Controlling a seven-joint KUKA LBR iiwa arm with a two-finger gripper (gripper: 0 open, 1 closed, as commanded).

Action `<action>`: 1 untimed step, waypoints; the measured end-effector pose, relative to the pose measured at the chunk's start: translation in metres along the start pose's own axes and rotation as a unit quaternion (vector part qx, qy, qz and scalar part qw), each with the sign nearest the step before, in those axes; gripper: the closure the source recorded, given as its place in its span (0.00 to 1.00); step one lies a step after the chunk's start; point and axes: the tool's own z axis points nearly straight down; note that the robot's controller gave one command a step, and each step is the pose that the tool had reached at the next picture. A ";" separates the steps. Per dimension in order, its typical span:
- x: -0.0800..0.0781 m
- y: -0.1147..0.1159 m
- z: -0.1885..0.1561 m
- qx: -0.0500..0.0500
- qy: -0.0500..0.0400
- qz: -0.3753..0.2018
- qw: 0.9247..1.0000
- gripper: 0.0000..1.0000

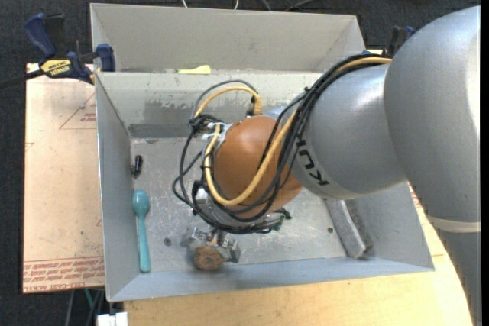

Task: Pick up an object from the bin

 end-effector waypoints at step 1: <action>0.000 0.000 0.000 0.000 0.000 0.000 1.000 1.00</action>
Offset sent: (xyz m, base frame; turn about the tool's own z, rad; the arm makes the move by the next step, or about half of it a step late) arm 0.0000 -0.0001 0.0340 0.0000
